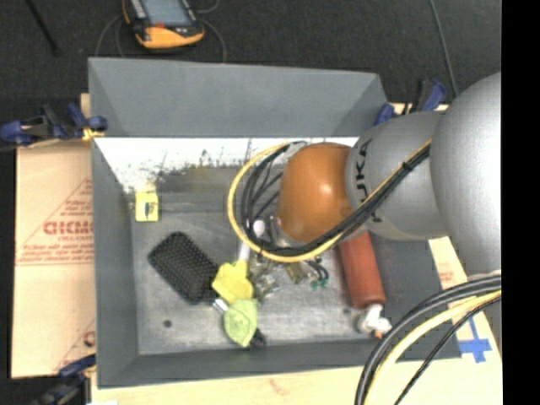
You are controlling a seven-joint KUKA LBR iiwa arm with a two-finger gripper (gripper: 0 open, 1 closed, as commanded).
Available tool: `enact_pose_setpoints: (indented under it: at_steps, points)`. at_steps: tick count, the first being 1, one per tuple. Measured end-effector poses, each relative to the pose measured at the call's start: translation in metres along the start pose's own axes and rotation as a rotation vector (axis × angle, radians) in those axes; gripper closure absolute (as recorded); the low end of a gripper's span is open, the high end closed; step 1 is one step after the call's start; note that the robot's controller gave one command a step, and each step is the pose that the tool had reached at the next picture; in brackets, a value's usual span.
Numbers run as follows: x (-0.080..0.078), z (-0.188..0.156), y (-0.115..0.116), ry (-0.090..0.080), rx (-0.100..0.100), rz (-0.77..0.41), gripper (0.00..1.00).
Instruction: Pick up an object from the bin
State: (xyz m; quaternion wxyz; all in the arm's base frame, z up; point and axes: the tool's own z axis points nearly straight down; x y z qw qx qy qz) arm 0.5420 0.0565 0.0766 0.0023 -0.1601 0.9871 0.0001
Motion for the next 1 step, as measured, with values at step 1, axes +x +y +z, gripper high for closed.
enact_pose_setpoints:
  at_steps: [1]
  points:
    - [0.0679, -0.1571, -0.037, -0.003, 0.004, -0.255, 1.0]
